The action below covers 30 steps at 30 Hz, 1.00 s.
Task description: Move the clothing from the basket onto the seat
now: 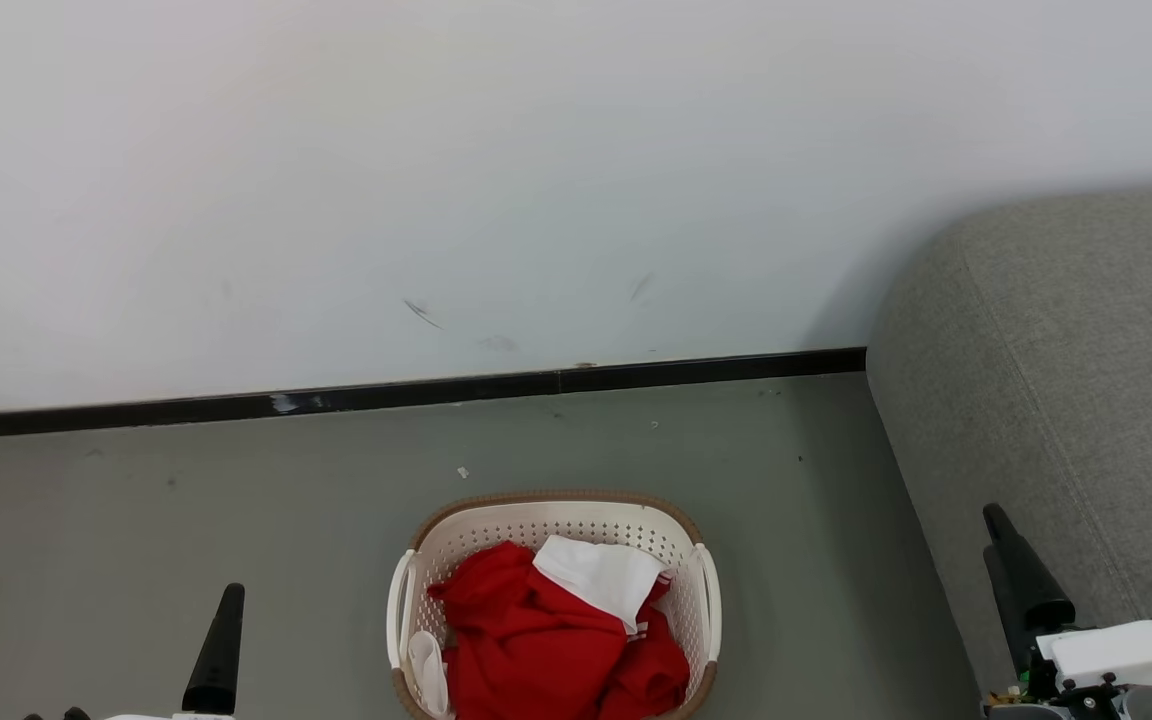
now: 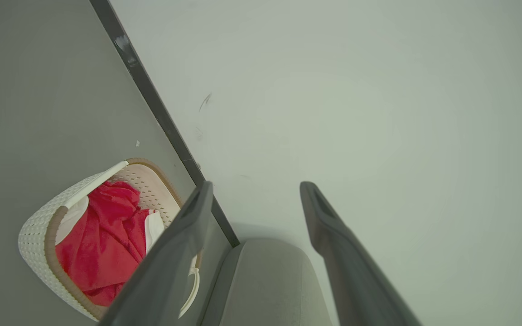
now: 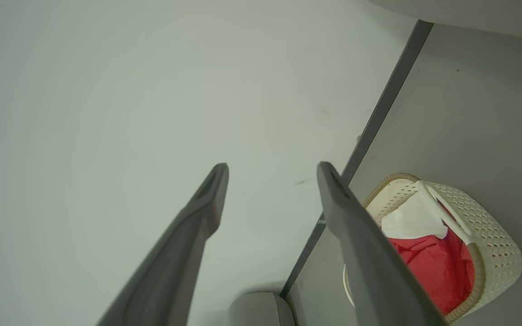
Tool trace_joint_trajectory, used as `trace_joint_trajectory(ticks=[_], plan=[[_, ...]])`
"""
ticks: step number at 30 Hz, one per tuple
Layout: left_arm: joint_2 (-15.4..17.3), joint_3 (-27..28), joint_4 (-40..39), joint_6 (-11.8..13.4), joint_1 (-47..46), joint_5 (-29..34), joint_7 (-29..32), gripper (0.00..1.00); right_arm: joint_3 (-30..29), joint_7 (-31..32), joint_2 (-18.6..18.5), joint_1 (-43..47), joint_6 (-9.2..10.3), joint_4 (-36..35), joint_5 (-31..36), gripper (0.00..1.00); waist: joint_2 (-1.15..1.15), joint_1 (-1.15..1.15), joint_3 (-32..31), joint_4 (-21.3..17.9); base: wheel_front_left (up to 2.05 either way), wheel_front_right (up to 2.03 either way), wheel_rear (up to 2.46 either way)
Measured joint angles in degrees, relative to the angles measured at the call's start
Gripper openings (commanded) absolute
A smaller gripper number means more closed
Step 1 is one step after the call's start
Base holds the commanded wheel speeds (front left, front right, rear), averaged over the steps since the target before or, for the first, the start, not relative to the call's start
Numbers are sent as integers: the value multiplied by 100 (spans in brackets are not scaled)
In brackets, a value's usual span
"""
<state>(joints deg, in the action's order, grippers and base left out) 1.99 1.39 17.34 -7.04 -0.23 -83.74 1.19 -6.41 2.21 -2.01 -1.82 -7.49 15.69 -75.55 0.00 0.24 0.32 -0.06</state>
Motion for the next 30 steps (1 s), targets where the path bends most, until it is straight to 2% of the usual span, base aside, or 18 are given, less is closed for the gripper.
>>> trace_joint_trajectory(ticks=[10, 16, 24, 30], plan=[[65, 45, -138, 0, -1, 995, -187, 100, 171, -200, -140, 0, -1, -176, 1455, 100, 0, 51, -41, 6, 0, 0, 0], [110, 13, -236, 2, 0, 1714, -324, 100, 242, -331, -136, 14, -1, -201, 2205, 100, 0, 72, -74, 11, 0, 0, 0], [154, -110, -400, 10, 37, 2669, -488, 100, 296, -504, -47, 32, -1, -254, 3125, 100, 0, 75, -99, 2, 0, 0, 0], [143, -171, -497, 43, 112, 3183, -582, 100, 304, -584, -40, 52, -1, -285, 3672, 100, 0, 55, -92, -5, 0, 0, 0]])
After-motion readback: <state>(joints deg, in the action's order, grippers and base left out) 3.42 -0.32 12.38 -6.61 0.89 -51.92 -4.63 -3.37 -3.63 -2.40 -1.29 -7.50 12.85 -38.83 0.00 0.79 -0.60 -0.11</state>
